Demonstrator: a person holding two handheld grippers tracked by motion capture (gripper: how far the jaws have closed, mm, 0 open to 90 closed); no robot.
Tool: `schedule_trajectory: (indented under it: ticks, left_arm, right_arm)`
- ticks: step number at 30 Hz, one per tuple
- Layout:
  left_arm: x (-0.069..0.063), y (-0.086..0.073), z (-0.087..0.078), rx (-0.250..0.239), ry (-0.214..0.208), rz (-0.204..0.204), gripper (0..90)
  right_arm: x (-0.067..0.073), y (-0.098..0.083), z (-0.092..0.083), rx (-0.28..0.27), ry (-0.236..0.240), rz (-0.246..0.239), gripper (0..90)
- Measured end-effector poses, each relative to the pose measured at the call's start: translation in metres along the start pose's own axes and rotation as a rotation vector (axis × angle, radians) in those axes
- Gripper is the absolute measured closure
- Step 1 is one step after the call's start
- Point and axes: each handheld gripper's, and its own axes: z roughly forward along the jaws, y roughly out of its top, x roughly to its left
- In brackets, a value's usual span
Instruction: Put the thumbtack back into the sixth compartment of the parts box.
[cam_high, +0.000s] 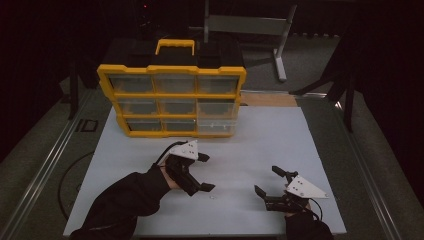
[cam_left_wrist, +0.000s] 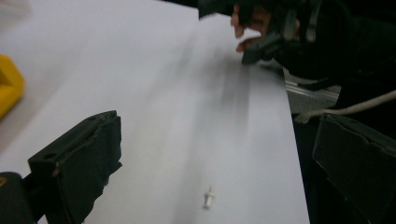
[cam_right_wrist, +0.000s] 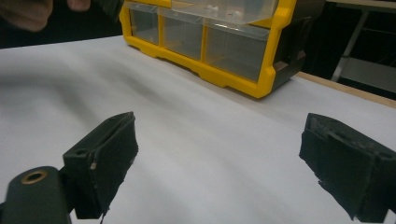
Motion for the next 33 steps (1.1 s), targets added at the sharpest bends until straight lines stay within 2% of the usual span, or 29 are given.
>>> schedule_trajectory:
  ticks: [4,9,13,15,21,23,27,30,33]
  left_arm:
    - [-0.004,-0.012,0.013,0.031,-0.012,0.003,1.5]
    - [-0.005,-0.029,0.026,0.043,-0.041,0.001,6.2]
    - [-0.005,-0.041,0.034,0.059,-0.029,-0.006,15.0]
    - [-0.004,-0.046,0.037,0.073,-0.027,-0.009,16.3]
    - [-0.001,-0.056,0.045,0.089,-0.026,-0.024,33.9]
    - [-0.001,-0.059,0.047,0.095,-0.023,-0.017,41.7]
    - [-0.001,-0.061,0.053,0.117,-0.024,-0.011,49.8]
    - [0.000,-0.063,0.057,0.142,-0.005,0.003,55.9]
    - [0.000,-0.065,0.059,0.149,-0.014,0.006,63.5]
  right_arm:
    - [0.000,0.000,0.000,0.000,0.000,0.001,10.8]
    - [0.000,0.000,0.000,0.001,0.002,-0.001,10.9]
    - [0.000,0.000,0.000,0.003,0.005,-0.002,10.8]
    - [0.000,0.000,0.001,0.003,0.005,-0.001,10.9]
    - [0.000,0.000,0.001,0.004,0.007,-0.001,10.8]
    - [0.000,0.000,0.001,0.004,0.008,-0.002,10.9]
    - [0.001,0.000,0.001,0.004,0.009,-0.004,10.9]
    - [0.001,0.000,0.001,0.004,0.010,-0.001,10.9]
    - [0.000,0.000,0.001,0.004,0.012,-0.001,10.9]
